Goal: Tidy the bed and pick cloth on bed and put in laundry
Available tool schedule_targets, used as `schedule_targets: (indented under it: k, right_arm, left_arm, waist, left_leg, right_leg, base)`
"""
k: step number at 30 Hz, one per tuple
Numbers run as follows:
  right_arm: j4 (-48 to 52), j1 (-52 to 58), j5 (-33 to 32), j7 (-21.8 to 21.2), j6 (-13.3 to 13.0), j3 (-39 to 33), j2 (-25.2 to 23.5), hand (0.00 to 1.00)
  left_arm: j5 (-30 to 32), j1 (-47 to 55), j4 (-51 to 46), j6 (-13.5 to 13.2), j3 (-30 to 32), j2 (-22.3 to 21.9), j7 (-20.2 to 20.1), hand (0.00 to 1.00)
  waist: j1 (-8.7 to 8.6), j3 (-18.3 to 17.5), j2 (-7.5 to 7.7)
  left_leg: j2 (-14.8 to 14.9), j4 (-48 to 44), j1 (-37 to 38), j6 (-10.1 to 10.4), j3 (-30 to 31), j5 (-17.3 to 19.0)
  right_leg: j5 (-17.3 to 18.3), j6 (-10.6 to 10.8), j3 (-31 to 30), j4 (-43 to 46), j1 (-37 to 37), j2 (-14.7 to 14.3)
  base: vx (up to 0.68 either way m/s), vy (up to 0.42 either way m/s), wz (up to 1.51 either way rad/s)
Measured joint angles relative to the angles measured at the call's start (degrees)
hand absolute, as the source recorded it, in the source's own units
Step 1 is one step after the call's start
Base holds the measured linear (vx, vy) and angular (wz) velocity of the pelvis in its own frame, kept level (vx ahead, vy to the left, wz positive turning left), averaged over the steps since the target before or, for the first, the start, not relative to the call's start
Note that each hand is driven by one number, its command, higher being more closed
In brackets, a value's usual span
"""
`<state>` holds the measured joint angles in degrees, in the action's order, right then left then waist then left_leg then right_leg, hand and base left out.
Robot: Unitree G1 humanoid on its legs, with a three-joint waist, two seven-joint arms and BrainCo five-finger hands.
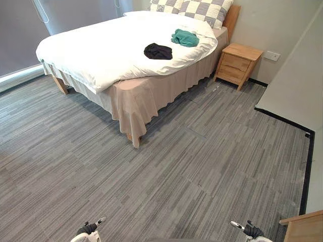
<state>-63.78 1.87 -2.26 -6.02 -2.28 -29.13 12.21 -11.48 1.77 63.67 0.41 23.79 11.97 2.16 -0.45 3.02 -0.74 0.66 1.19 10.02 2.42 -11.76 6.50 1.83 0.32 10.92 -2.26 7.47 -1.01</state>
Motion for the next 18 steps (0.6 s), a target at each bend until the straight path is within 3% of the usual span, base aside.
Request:
schedule_targets:
  k: [18]
  right_arm:
    - [-0.02,-0.12,0.03,0.00,0.00,2.52,-0.39,0.00]
  left_arm:
    - [-4.51,0.09,0.03,-0.26,-1.20,-0.53,-1.39,0.00]
  waist:
    - [-0.14,0.10,0.19]
  left_leg:
    - [-0.23,0.85,0.07,-0.24,0.11,-0.45]
  right_leg:
    - [0.30,-0.50,0.67,-0.03,-0.30,0.07]
  base:
    - [-0.03,-0.013,0.00]
